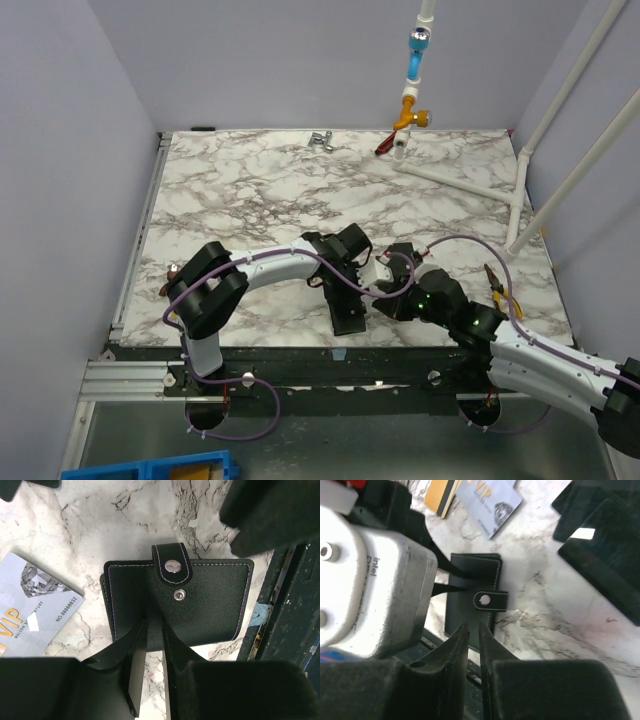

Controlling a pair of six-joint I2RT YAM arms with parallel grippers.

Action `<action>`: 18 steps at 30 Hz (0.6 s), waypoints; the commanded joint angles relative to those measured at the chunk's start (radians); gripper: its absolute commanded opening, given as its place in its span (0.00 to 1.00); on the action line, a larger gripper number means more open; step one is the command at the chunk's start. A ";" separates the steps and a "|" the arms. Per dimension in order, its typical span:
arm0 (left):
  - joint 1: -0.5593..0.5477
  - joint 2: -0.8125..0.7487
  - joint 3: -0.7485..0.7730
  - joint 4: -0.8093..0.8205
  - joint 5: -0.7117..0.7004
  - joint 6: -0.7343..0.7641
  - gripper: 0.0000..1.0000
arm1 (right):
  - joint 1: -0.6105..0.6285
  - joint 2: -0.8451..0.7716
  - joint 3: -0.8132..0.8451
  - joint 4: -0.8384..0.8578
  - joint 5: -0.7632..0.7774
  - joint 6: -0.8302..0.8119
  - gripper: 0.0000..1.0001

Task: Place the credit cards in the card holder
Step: Close the card holder at the center of the board.

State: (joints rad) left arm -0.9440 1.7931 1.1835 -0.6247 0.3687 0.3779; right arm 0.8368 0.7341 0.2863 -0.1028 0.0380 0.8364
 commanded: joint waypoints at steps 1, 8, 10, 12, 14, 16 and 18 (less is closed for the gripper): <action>0.029 -0.057 0.022 -0.026 -0.003 -0.029 0.20 | 0.008 0.064 0.029 0.054 -0.158 -0.041 0.15; 0.113 -0.282 0.077 -0.140 -0.031 0.009 0.70 | 0.007 0.179 0.109 0.057 -0.180 -0.091 0.17; 0.168 -0.328 0.144 -0.215 0.024 0.013 0.97 | 0.008 0.183 0.139 0.029 -0.150 -0.103 0.19; 0.251 -0.369 0.212 -0.274 0.120 -0.021 0.99 | 0.007 0.187 0.168 -0.004 -0.106 -0.094 0.31; 0.337 -0.404 0.236 -0.275 0.150 -0.070 0.99 | 0.007 0.199 0.198 -0.038 -0.082 -0.098 0.52; 0.410 -0.424 0.218 -0.237 0.162 -0.131 0.95 | 0.007 0.226 0.240 -0.090 -0.063 -0.095 0.65; 0.457 -0.400 0.232 -0.278 0.249 -0.126 0.82 | 0.006 0.264 0.291 -0.155 -0.043 -0.092 0.73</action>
State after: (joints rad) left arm -0.5838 1.3788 1.4124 -0.8124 0.4644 0.3161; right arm 0.8371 0.9436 0.4946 -0.1211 -0.0719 0.7567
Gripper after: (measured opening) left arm 0.930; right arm 0.677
